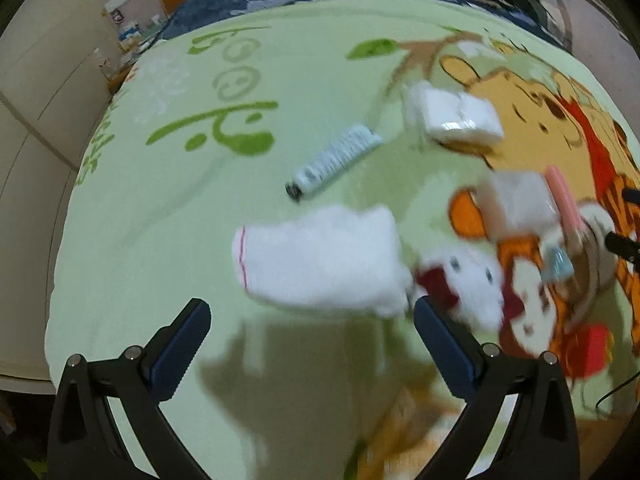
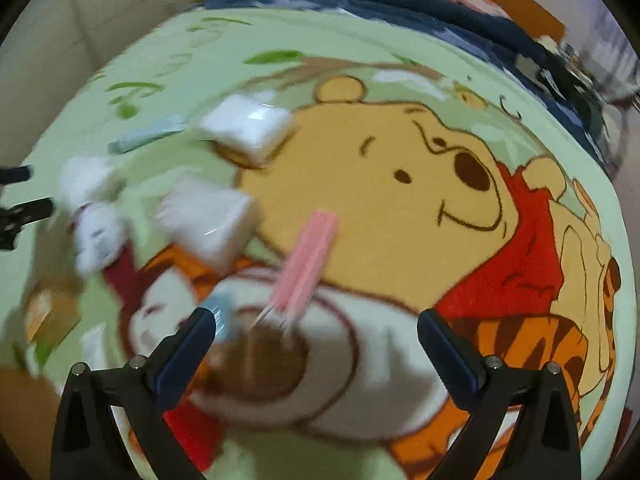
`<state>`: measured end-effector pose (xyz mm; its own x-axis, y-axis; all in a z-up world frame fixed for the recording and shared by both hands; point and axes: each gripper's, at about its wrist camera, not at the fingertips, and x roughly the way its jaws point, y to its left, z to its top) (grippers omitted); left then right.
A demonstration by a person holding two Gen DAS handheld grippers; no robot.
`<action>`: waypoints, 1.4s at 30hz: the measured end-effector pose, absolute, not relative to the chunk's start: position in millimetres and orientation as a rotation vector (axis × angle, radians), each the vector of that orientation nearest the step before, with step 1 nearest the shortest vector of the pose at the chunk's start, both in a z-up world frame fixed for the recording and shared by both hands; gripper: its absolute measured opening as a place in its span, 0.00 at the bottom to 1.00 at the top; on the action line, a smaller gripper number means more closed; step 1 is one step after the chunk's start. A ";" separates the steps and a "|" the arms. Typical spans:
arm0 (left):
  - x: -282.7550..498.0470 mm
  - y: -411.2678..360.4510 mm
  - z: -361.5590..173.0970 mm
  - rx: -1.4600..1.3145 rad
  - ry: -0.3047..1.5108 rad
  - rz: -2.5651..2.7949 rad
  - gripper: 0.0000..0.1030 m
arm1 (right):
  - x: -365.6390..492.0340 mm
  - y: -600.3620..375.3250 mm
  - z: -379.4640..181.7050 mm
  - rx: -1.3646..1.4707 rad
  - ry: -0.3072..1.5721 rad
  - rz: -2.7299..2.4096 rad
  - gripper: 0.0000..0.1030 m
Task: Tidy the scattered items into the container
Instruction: 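Grasp the pink hair roller with the right tool while the left tool approaches the white towel, then grasp the white towel with the left tool and lift it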
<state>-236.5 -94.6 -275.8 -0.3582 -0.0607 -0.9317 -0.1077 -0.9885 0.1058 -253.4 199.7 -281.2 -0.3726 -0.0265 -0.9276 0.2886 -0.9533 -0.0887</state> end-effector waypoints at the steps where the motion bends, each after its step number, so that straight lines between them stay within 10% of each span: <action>1: -242.6 -95.7 -279.3 -1.770 0.221 2.558 0.99 | -259.7 200.1 -288.0 1.659 0.336 -2.433 1.00; 12: -240.6 -105.5 -291.6 -1.795 0.223 2.541 0.99 | -286.1 194.4 -341.5 1.853 0.259 -2.430 0.91; 16: -242.0 -108.8 -291.3 -1.803 0.210 2.545 0.99 | -288.4 199.4 -345.1 1.879 0.183 -2.441 0.69; 19: -242.8 -109.1 -289.9 -1.802 0.196 2.549 0.99 | -285.2 199.1 -336.7 1.844 0.139 -2.439 0.26; 42: -277.0 -95.5 -333.1 -1.899 0.102 2.444 1.00 | -260.6 211.3 -334.5 1.799 0.185 -2.396 0.28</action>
<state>-277.0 -95.5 -333.1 -0.2472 -0.0048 -0.9689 -0.0758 -0.9968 0.0243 -260.6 211.3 -334.5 -0.2752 -0.0376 -0.9606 0.1844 -0.9827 -0.0144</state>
